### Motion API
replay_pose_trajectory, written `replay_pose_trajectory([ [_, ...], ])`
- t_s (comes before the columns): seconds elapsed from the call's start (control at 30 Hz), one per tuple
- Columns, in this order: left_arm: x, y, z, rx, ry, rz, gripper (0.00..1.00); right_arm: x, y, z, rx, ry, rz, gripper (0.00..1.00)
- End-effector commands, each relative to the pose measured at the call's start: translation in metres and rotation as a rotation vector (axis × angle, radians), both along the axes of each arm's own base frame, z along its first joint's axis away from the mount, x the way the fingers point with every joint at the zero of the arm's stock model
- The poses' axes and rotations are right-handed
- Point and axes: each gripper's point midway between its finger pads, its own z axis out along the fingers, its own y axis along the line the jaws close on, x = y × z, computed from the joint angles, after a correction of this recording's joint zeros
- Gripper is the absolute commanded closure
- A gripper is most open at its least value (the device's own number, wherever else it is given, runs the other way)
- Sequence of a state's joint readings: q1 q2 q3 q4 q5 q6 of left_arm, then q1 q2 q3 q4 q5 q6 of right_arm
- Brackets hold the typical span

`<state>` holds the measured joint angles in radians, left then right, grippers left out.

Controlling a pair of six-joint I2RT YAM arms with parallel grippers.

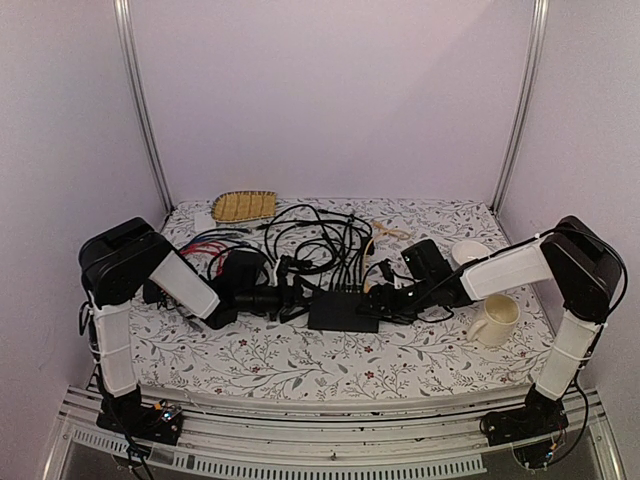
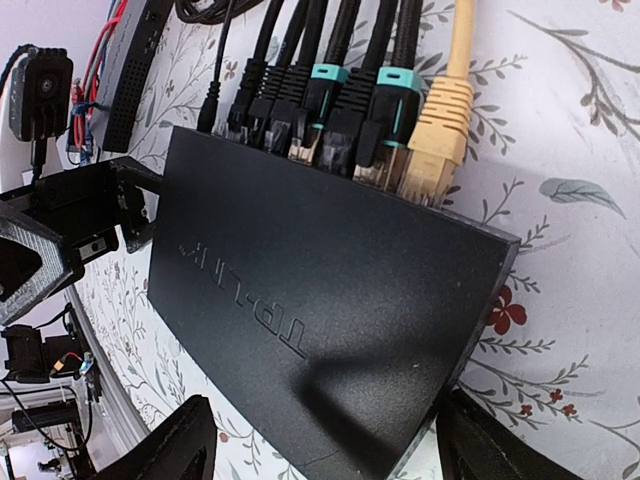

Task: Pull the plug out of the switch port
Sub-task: Move the switch port to the center of the board.

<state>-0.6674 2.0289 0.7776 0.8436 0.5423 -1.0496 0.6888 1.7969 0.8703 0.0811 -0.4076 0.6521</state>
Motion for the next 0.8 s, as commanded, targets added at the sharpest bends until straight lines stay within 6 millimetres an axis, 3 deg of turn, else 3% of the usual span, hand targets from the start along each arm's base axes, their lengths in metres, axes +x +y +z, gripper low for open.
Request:
replay_pose_trajectory([
  [0.0,-0.034,-0.020,0.025,-0.063,-0.023,-0.156,0.14,-0.033,0.017,-0.006,0.033,0.071,0.099,0.23],
  [0.27,-0.032,-0.016,0.018,-0.029,-0.019,-0.141,0.16,-0.035,0.016,-0.004,0.038,0.077,0.096,0.23],
  [0.37,-0.025,-0.010,0.032,-0.005,-0.063,-0.101,0.15,-0.036,0.014,-0.002,0.034,0.073,0.089,0.23],
  [0.57,-0.017,0.010,0.035,0.058,-0.090,-0.007,0.12,-0.023,0.005,0.003,-0.044,0.009,0.064,0.23],
  [0.77,-0.020,0.016,0.032,0.070,-0.081,0.009,0.12,-0.016,0.001,0.005,-0.082,-0.026,0.073,0.22],
])
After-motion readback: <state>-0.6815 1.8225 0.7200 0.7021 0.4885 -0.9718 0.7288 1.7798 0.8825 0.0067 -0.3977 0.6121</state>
